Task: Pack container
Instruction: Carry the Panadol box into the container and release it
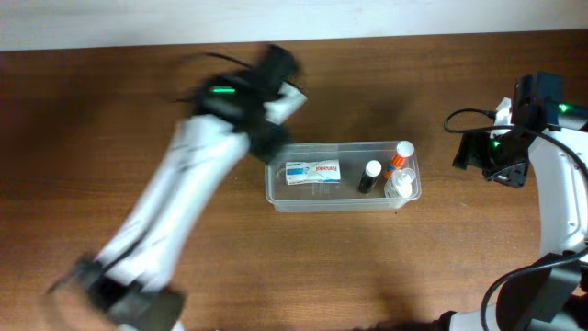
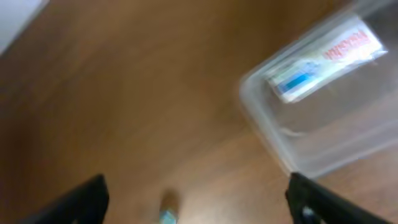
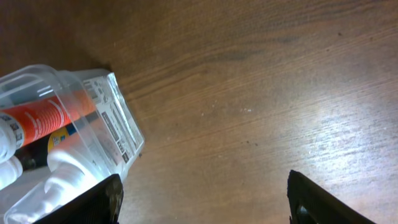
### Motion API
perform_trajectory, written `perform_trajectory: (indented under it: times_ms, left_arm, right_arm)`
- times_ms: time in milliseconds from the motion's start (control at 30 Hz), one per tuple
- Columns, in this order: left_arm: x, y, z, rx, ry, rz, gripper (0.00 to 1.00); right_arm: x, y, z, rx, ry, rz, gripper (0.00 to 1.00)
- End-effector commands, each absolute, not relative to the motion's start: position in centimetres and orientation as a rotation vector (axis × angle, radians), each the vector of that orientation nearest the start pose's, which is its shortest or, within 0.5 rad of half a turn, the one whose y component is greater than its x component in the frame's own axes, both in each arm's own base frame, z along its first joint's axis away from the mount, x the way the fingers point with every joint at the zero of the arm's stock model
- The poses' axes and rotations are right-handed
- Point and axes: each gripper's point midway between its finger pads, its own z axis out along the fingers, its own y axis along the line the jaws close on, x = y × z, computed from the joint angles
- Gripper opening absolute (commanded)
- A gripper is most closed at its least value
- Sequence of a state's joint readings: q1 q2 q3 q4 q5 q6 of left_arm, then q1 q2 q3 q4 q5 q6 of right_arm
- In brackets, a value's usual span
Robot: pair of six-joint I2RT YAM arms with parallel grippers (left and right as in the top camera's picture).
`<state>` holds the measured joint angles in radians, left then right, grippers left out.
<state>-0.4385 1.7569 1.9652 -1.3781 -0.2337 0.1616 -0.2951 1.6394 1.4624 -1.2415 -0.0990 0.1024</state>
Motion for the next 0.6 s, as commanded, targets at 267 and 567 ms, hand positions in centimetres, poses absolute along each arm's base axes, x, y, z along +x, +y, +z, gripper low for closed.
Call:
perform_trajectory:
  times_ms: [267,567]
  left_arm:
    - [31.2,6.8,29.7,-0.428,2.676,0.097,0.99]
    - [30.7,10.1,17.0,-0.632,2.827,0.028,0.99]
  right_arm:
    - [31.7,-8.0,15.1,0.587,2.917,0.127,0.76]
    - [31.7,-8.0,15.1,0.587,2.917,0.128,0.77]
